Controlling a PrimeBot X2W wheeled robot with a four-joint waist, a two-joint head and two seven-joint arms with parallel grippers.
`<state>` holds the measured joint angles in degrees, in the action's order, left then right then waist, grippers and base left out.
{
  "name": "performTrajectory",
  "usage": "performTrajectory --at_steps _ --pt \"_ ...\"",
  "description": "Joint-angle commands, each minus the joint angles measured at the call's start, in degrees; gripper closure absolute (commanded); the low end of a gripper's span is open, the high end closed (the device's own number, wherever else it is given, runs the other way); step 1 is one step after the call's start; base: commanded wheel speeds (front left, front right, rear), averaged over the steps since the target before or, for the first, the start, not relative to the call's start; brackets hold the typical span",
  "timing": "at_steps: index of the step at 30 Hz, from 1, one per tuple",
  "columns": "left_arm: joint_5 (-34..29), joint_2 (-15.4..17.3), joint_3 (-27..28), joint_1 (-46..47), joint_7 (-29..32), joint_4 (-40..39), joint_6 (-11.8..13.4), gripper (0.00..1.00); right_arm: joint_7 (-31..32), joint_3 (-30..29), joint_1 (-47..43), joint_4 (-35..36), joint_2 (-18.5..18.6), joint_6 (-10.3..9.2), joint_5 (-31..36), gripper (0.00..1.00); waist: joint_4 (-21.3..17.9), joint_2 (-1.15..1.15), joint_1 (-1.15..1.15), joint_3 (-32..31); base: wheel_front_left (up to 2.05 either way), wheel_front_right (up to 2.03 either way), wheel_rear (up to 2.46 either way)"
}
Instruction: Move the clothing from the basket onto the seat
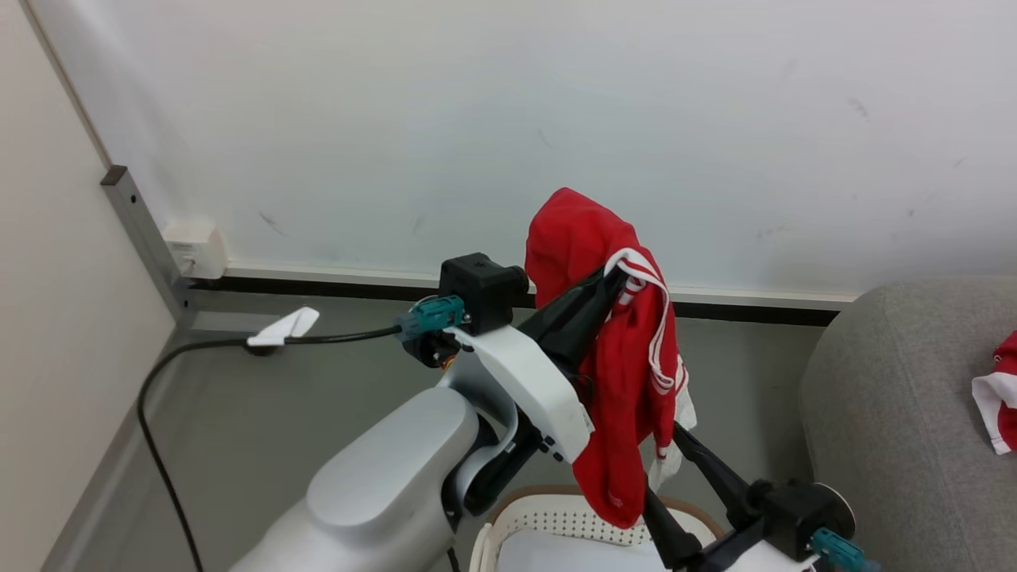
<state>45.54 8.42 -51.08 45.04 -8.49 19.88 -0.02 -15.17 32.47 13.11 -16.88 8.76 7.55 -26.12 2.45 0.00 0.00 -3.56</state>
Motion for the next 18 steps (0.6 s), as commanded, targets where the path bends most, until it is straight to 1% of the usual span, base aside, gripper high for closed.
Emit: performTrajectory --at_steps 1,7,13,18 --pt "0.4 0.1 -0.09 -0.01 -0.23 -0.13 -0.14 1.0 0.06 -0.16 0.58 -0.71 -0.01 -0.13 0.45 0.0 0.19 0.0 0.0 0.07 0.0 0.0 0.0" --pt "0.18 -0.9 -1.53 -0.88 0.05 -0.47 -0.37 1.0 0.05 -0.04 5.97 -8.84 -2.69 -0.13 4.47 0.0 1.78 0.0 0.0 0.21 0.0 0.0 0.0" --pt "0.27 -1.82 -3.29 -1.81 0.54 -0.14 -1.01 1.0 0.05 -1.45 9.68 -14.54 -3.99 -0.13 8.02 0.0 3.81 0.0 0.0 -0.16 0.0 0.0 0.0" --pt "0.49 -2.43 -4.21 -2.11 0.7 0.14 -1.19 1.0 0.05 -2.43 11.58 -18.36 -4.56 -0.13 8.92 0.0 5.15 0.0 0.0 -0.5 0.0 0.0 0.0"
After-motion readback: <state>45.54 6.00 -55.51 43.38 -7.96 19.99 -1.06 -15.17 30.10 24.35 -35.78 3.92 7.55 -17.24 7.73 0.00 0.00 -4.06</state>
